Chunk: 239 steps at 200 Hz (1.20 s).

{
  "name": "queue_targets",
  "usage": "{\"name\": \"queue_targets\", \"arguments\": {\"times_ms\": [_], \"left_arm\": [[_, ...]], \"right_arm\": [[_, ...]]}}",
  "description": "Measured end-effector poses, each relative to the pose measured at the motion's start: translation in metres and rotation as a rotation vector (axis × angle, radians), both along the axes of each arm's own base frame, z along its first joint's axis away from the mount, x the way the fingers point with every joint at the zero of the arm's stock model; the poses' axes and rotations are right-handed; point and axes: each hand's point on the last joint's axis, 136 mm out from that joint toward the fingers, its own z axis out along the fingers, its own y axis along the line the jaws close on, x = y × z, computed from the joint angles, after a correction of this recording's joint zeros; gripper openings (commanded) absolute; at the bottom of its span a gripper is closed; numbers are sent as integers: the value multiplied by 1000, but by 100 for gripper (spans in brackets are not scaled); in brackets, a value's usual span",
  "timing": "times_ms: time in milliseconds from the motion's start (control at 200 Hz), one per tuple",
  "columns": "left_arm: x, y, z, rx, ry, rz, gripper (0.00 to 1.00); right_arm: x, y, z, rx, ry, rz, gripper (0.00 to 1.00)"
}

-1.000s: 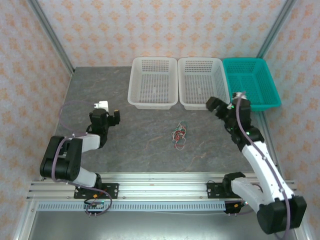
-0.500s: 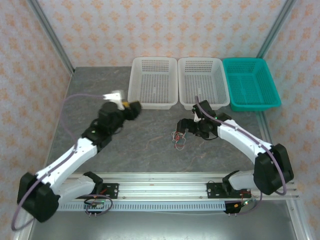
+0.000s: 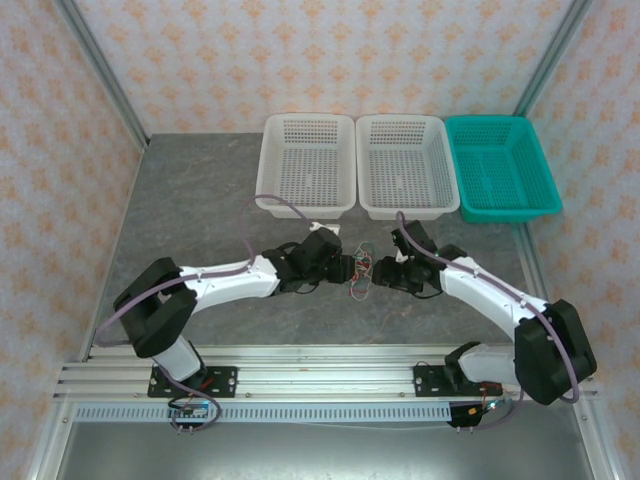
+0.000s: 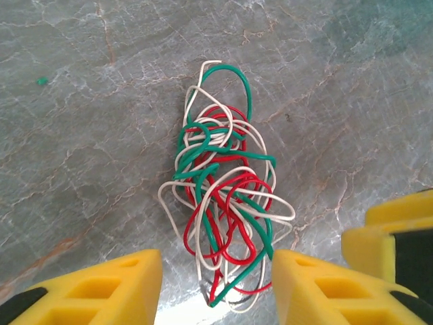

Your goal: Untangle the cables

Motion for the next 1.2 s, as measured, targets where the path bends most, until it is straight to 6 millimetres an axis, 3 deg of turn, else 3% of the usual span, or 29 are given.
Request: {"name": "queue_targets", "arguments": {"times_ms": [110,225,365,470,590,701,856,936,1056,1196], "left_arm": [[0,-2,-9,8,21,-1,46],[-1,-3,-15,6,43,6,46],[0,-5,-14,-12,48,18,46],[1,-5,-14,-24,48,26,45],[2,-1,-18,-31,61,40,48],[6,-3,-14,-56,62,42,59],[17,-25,-12,-107,70,25,68],[23,-36,-18,-126,86,23,63],[31,-40,-34,-101,115,54,44],[35,-27,-55,-25,136,119,37]], "right_arm": [[2,13,-5,52,23,24,41],[3,20,-24,59,77,50,33],[3,24,-42,34,120,77,13],[5,22,-46,3,109,77,0],[11,15,-41,-34,59,59,0],[15,10,-28,-46,2,51,0],[10,22,-11,36,-16,86,0],[3,27,-11,76,13,101,0],[-8,32,-13,119,58,119,0],[-15,36,-2,155,58,138,0]]}}
